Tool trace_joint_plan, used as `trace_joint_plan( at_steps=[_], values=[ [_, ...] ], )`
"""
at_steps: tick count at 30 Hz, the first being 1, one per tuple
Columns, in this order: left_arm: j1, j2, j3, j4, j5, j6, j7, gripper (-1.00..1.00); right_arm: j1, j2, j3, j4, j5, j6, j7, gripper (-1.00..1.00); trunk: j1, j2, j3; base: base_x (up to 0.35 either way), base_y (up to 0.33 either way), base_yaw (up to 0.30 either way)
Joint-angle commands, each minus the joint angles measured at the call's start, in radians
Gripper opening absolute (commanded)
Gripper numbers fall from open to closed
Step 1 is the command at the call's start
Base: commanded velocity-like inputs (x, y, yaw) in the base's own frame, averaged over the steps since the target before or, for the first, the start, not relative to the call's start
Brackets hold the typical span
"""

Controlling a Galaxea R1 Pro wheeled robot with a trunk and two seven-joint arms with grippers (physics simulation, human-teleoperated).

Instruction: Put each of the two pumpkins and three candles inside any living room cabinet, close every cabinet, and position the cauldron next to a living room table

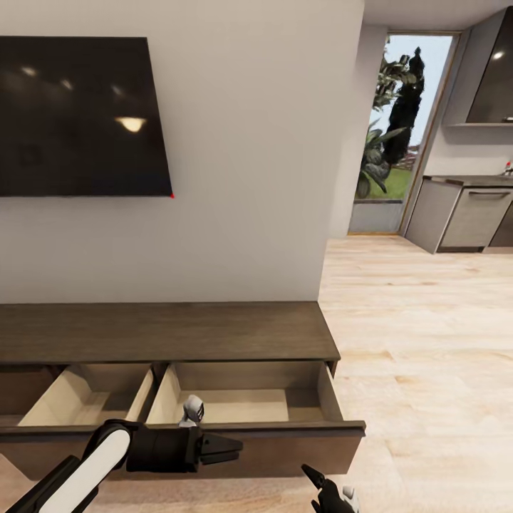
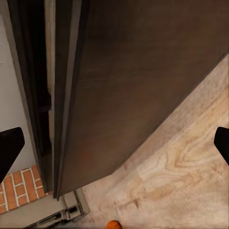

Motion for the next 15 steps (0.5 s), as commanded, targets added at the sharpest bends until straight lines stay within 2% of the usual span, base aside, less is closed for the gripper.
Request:
trace_joint_plan(
  at_steps=[1,6,10,15],
  values=[
    [-0.001,0.001,-0.001,0.0,0.0,0.002,-0.003,1.0,-0.001,0.0,-0.007,0.004,-0.002,0.009,0.005,1.0,-0.004,0.007,0.002,0.0,0.0,0.0],
    [-0.001,0.0,-0.001,0.0,0.001,0.002,0.001,1.0,-0.001,0.0,-0.007,0.003,-0.004,0.003,0.005,1.0,-0.023,0.042,0.018,0.0,0.0,0.0],
    [-0.001,-0.001,-0.006,0.0,0.003,0.002,0.047,1.0,-0.001,0.0,-0.007,0.003,-0.004,-0.002,0.003,1.0,-0.039,0.07,0.031,0.0,0.0,0.0],
    [-0.002,-0.01,-0.006,0.0,0.002,0.002,0.075,1.0,-0.001,0.0,-0.007,0.003,-0.004,-0.024,0.001,1.0,-0.058,0.105,0.046,0.0,0.0,0.0]
  ],
)
